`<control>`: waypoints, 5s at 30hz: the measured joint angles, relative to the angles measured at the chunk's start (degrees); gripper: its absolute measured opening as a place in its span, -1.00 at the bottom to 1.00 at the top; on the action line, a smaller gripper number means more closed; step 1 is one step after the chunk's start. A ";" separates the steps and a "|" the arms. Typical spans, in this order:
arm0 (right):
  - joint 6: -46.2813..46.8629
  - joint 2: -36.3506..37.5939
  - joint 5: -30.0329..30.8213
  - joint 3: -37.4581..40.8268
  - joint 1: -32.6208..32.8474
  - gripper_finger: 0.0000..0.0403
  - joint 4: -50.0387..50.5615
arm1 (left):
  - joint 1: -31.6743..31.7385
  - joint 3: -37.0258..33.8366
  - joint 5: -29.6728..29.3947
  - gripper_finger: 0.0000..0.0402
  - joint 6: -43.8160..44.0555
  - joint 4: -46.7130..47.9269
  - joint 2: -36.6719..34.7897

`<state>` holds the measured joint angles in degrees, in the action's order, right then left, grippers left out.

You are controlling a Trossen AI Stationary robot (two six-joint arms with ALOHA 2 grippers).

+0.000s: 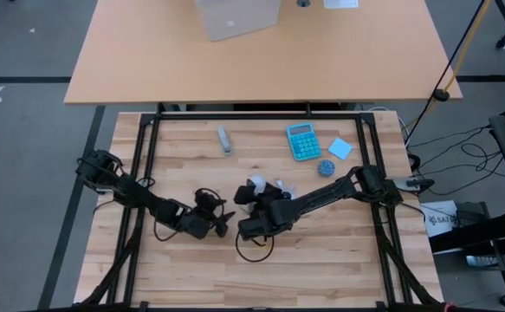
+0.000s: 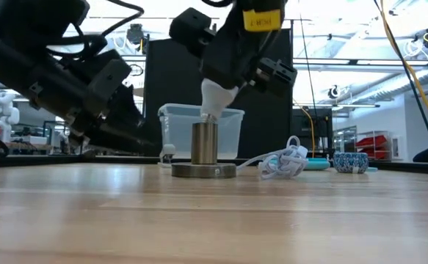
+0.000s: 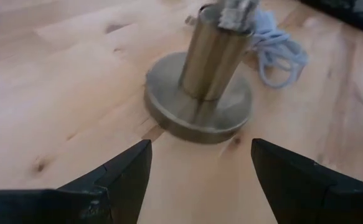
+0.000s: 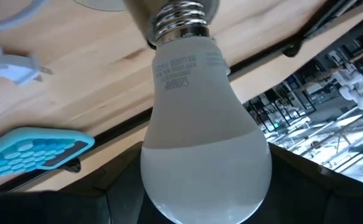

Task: Screw lightbulb
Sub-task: Insert the white lightbulb into the desk lamp

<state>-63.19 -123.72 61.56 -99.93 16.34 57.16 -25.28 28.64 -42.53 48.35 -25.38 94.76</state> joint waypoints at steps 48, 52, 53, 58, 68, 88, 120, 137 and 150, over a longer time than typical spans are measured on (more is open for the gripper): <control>-1.22 0.07 -1.90 1.63 2.22 0.58 -6.18 | 2.89 0.02 -3.58 0.39 -0.86 -15.44 9.09; -0.21 0.07 -0.90 1.63 2.54 0.58 -6.16 | 2.89 0.02 -3.47 0.39 -0.86 -15.44 9.09; 0.26 0.07 -0.28 1.63 2.59 0.58 -6.16 | 2.89 0.02 -3.45 0.39 -0.86 -15.42 9.09; 3.93 0.07 2.32 1.63 2.79 0.58 -5.28 | 2.89 0.02 -3.32 0.39 -0.89 -15.42 9.09; 21.43 0.07 0.98 1.58 4.59 0.58 3.44 | 2.86 0.02 -3.25 0.39 -0.91 -15.38 9.09; 81.24 0.50 -13.51 1.56 8.35 0.56 23.26 | 2.73 0.02 -2.79 0.39 -1.08 -15.35 9.09; 89.19 5.22 -21.62 -5.32 -8.50 0.56 -22.56 | 2.90 0.04 -2.62 0.39 -3.97 -19.41 9.04; 94.29 5.29 -47.98 -18.12 -43.71 0.56 7.56 | 1.87 0.04 -5.01 0.39 -6.82 -20.66 7.19; 91.32 5.53 -56.71 -3.73 -36.99 0.56 -4.15 | 1.77 0.04 -4.84 0.39 -7.38 -20.88 7.19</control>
<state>28.13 -118.19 4.85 -103.66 -20.65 53.01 -23.51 28.69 -47.37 40.97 -46.25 101.95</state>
